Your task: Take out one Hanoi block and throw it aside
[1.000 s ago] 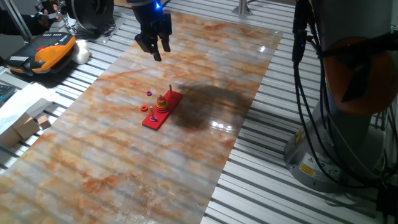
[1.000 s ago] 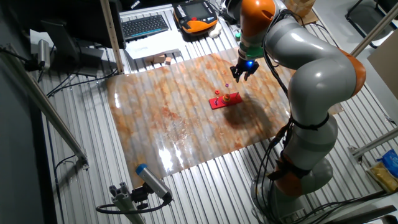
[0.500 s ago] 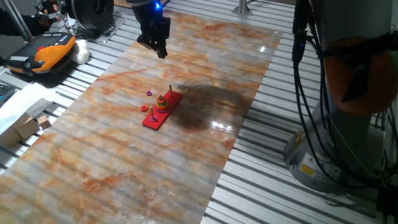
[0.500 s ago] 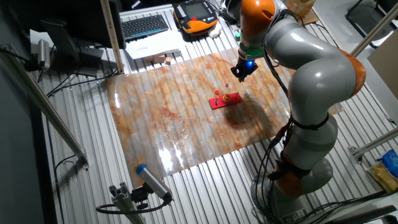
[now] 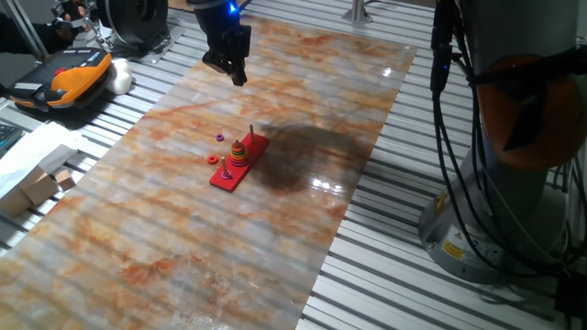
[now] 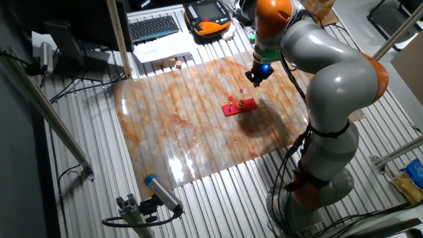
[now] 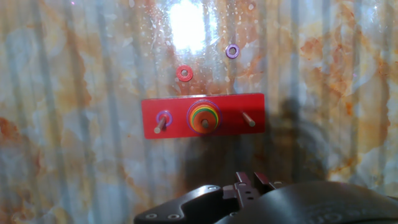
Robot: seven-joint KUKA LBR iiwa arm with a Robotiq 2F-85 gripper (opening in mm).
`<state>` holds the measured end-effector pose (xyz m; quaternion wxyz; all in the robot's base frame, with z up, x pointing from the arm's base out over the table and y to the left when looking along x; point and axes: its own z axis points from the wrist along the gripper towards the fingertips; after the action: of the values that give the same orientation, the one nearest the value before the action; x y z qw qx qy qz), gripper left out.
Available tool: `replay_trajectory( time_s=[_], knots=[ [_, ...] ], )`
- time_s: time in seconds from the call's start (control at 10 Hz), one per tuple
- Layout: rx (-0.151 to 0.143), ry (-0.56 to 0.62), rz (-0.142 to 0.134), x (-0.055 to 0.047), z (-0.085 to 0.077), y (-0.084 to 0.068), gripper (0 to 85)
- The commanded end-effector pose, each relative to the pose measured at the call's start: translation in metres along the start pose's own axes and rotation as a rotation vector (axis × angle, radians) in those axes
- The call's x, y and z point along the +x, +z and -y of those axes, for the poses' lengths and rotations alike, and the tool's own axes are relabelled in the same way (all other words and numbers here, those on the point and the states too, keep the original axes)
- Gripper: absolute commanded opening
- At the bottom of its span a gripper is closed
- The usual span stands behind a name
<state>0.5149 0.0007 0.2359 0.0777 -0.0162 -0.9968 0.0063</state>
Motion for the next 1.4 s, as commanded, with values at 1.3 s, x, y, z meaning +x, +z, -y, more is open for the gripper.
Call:
replay_trajectory(
  time_s=[1.3],
  knots=[
    [0.006, -0.058, -0.008, 0.0, 0.0, 0.0, 17.0]
  ],
)
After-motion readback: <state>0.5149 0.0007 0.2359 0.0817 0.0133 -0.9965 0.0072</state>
